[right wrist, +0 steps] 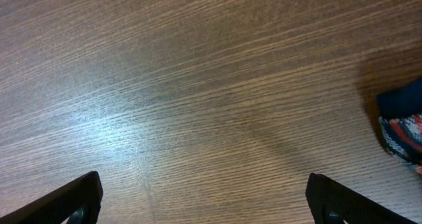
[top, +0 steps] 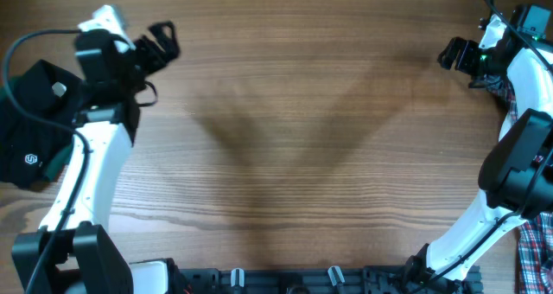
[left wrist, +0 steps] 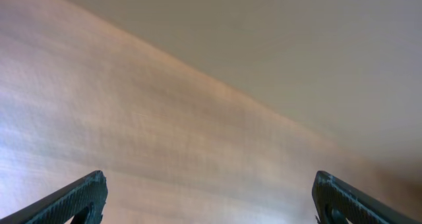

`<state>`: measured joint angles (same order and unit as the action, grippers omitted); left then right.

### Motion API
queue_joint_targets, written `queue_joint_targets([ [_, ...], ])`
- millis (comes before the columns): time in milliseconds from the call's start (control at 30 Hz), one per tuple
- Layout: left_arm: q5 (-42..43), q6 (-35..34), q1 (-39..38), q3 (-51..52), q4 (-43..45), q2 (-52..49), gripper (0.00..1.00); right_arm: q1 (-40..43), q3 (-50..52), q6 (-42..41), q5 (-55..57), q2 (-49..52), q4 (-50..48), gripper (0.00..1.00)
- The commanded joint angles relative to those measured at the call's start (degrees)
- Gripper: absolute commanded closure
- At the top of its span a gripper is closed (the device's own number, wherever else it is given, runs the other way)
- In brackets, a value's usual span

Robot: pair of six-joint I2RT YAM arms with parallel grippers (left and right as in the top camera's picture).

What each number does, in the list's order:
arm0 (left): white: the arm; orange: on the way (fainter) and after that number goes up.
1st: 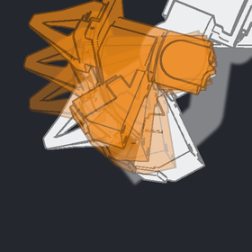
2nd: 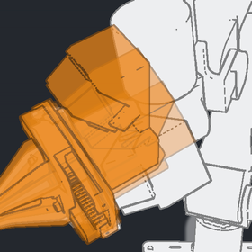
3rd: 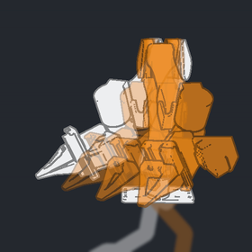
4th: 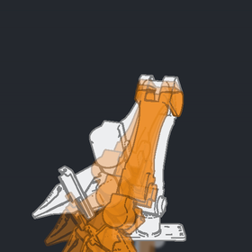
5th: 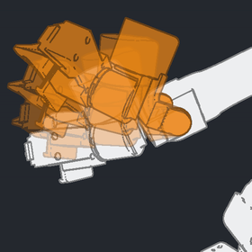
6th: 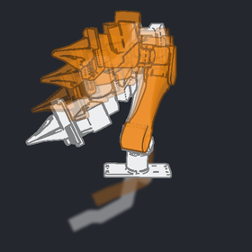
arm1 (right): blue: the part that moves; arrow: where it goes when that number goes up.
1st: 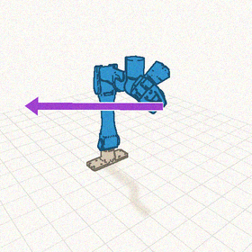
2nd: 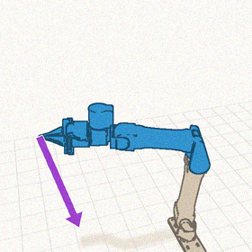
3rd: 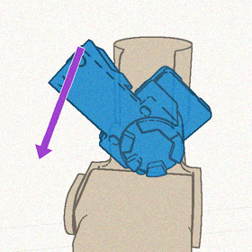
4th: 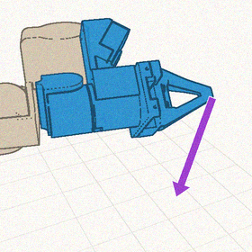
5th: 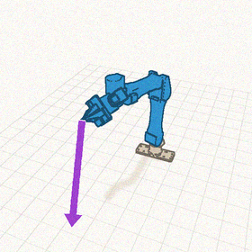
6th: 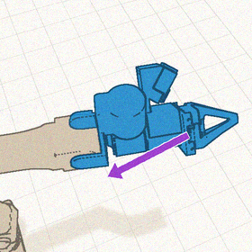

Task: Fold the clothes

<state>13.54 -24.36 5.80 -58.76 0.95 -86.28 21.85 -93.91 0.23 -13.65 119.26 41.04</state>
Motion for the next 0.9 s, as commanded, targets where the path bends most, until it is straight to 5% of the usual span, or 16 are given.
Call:
queue_joint_targets([
  [0,0.2,-0.1,-5.2,0.3,-6.2,-0.3,0.0,0.0,-0.5,-0.3,0.1,-1.0,-0.1,0.0],
  [200,0.1,-0.1,-6.8,0.3,-13.9,-0.3,0.0,0.0,-0.5,-0.3,0.1,-1.0,-0.1,0.0],
  [867,0.1,-0.1,-6.8,0.3,-14.1,-0.3,0.0,3.5,-0.5,-0.4,-0.5,-0.8,-1.2,0.0],
])
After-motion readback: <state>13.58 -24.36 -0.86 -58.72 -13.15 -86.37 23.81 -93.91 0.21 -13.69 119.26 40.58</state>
